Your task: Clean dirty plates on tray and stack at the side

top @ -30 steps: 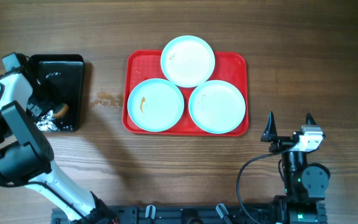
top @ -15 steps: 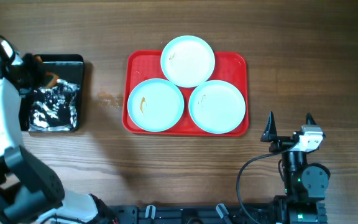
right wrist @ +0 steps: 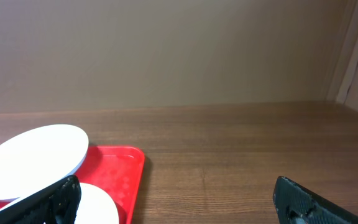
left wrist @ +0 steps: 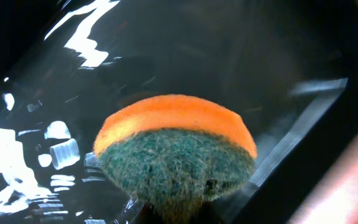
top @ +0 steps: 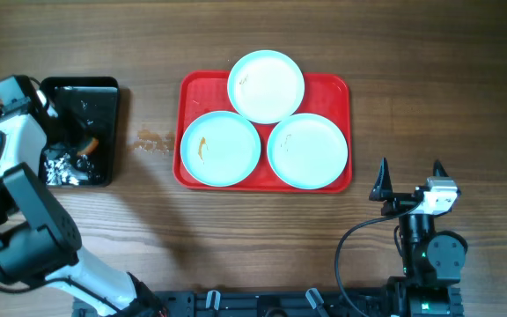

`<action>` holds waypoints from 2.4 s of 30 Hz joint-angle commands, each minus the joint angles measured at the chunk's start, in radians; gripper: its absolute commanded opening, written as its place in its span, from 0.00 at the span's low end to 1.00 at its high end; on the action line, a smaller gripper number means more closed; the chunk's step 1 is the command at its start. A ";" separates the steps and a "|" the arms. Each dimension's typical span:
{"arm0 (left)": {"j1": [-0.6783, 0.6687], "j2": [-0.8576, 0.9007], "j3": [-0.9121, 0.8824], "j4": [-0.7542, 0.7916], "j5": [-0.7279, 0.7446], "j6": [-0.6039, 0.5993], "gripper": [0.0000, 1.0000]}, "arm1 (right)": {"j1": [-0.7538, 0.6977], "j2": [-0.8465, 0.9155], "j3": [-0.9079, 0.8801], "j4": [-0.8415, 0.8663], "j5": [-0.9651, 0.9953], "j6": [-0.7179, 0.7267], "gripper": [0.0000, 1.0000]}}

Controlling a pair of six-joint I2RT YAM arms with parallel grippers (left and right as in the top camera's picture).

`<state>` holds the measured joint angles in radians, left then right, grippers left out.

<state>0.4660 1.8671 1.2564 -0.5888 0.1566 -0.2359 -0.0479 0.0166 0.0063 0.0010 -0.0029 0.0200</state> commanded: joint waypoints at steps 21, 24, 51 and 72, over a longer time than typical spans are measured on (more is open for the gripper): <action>0.043 -0.103 -0.034 0.134 0.386 0.068 0.04 | -0.006 -0.003 -0.001 0.005 0.002 -0.018 1.00; 0.097 -0.148 -0.028 0.183 0.555 -0.008 0.04 | -0.006 -0.003 -0.001 0.005 0.002 -0.017 1.00; 0.309 -0.118 -0.163 0.659 1.275 -0.383 0.04 | -0.006 -0.003 -0.001 0.005 0.002 -0.017 1.00; 0.290 -0.118 -0.299 0.673 1.043 -0.232 0.04 | -0.006 -0.003 -0.001 0.005 0.002 -0.017 1.00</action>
<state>0.7479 1.7649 0.9306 -0.1181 0.9688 -0.4114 -0.0479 0.0166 0.0063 0.0006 -0.0029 0.0200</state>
